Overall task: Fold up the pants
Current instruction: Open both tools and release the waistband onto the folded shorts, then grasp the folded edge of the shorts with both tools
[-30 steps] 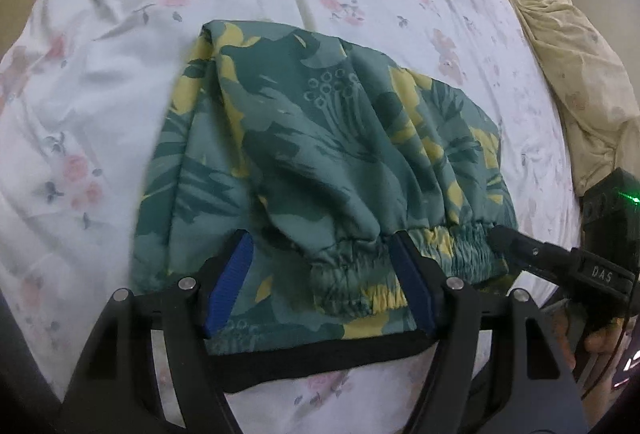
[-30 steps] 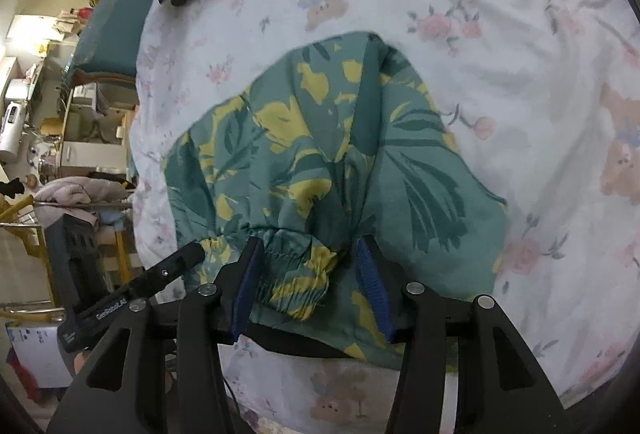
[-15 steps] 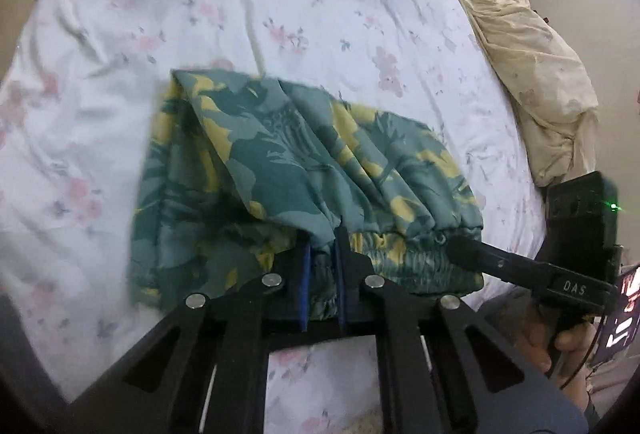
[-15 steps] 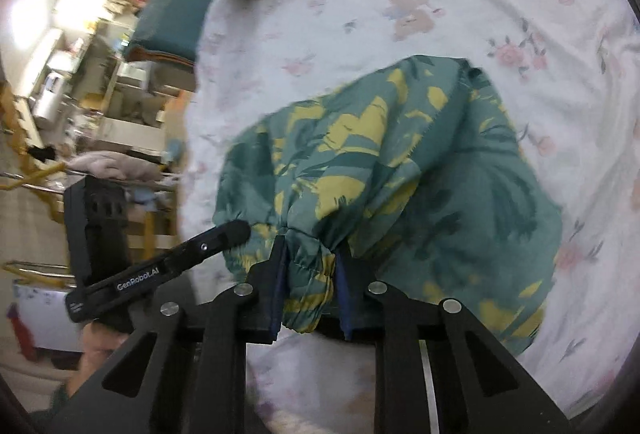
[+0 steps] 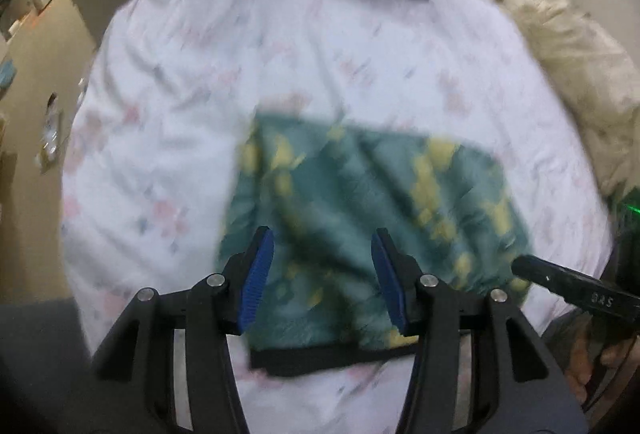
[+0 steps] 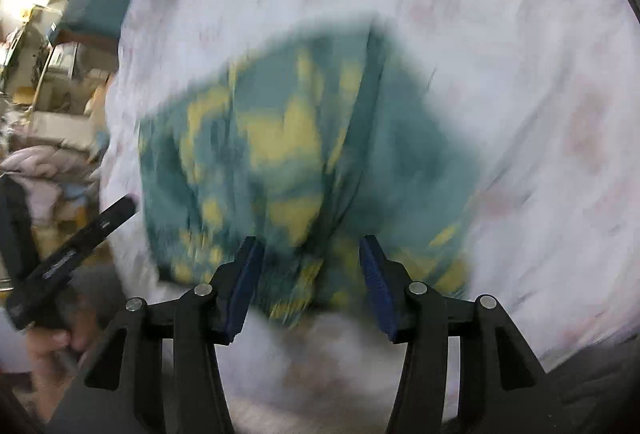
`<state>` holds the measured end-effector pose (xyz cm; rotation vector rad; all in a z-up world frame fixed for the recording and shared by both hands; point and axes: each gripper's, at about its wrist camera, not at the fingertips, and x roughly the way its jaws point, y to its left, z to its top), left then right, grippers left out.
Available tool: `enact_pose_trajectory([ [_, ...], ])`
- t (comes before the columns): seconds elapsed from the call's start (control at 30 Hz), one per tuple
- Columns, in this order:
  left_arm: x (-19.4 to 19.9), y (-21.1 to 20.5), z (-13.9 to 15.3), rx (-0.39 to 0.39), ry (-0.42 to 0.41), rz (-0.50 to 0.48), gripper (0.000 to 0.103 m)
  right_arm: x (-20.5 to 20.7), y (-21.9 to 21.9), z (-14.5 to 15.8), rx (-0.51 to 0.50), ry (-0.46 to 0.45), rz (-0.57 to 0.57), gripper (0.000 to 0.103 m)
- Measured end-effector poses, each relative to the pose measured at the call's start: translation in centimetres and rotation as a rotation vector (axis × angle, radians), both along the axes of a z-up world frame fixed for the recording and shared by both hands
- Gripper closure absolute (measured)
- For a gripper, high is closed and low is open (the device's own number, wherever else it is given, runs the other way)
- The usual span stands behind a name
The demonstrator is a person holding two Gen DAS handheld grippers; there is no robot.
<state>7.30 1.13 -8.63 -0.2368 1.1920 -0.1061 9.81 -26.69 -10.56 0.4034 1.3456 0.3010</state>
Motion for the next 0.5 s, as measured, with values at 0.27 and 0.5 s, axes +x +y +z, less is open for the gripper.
enact_pose_trajectory([
  [0.27,0.7,-4.2,-5.1,0.042,0.167,-0.194,0.053,0.6,5.4,-3.0,-0.079,0.019,0.216,0.062],
  [0.5,-0.4,-1.5,-5.4,0.05,0.222,-0.143,0.031,0.2,3.7,-3.4,-0.141,0.072,0.186,0.051],
])
